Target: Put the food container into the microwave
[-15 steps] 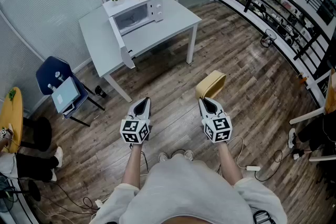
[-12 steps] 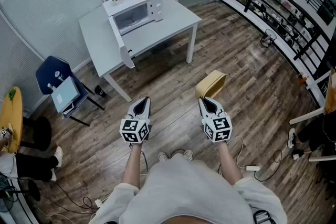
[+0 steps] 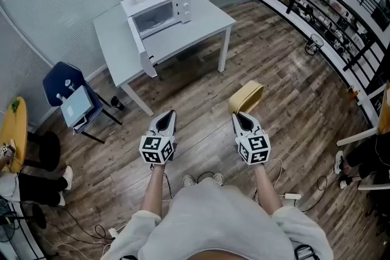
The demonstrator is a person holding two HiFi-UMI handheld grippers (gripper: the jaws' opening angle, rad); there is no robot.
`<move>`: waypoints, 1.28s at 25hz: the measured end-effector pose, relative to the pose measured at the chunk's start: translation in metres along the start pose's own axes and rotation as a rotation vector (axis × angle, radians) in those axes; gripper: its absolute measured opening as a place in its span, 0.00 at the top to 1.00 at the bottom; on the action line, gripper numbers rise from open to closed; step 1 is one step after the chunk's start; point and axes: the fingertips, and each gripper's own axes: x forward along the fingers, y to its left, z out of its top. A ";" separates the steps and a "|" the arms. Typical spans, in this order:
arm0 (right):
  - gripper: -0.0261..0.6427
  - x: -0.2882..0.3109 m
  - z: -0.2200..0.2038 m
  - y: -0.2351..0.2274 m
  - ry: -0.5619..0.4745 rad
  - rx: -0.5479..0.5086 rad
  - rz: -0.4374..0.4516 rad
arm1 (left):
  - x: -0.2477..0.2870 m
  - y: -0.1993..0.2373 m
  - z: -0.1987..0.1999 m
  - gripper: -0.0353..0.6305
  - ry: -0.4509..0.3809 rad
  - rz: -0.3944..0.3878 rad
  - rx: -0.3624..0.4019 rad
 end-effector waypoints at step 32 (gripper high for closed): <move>0.92 -0.012 -0.031 -0.090 0.021 0.011 0.026 | 0.077 -0.074 -0.032 0.93 0.039 -0.018 -0.023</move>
